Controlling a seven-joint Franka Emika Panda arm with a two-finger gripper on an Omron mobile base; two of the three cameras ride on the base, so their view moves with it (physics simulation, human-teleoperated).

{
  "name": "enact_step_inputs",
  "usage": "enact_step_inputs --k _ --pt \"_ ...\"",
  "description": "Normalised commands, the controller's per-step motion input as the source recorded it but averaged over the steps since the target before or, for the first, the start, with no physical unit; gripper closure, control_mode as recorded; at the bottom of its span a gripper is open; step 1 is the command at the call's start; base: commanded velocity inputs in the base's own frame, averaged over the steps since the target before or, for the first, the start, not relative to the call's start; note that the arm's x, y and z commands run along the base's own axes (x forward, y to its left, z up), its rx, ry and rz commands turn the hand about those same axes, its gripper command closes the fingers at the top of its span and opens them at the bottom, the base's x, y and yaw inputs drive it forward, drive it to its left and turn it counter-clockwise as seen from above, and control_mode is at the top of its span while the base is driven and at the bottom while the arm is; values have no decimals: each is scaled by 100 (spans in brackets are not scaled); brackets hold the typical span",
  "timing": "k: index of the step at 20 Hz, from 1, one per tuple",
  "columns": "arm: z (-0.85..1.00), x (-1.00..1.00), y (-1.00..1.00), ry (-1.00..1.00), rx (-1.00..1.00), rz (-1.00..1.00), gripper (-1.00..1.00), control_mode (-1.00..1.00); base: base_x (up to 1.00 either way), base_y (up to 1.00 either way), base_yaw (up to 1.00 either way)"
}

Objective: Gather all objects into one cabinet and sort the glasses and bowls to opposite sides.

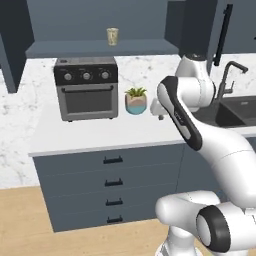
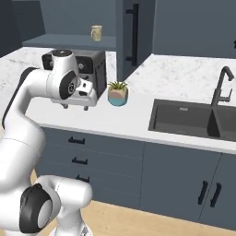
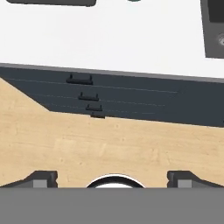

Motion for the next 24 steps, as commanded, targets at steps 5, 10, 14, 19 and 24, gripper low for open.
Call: enact_step_inputs --k 5,10,14,19,24 --pt "0 0 0 0 0 0 -100 100 0 54 0" --pt "0 0 0 0 0 0 -100 100 40 36 -4" --pt "0 0 0 0 0 0 -100 100 100 10 -7" --pt "0 0 0 0 0 0 -100 100 100 2 -7" --pt "0 0 0 0 0 0 -100 100 100 20 -7"
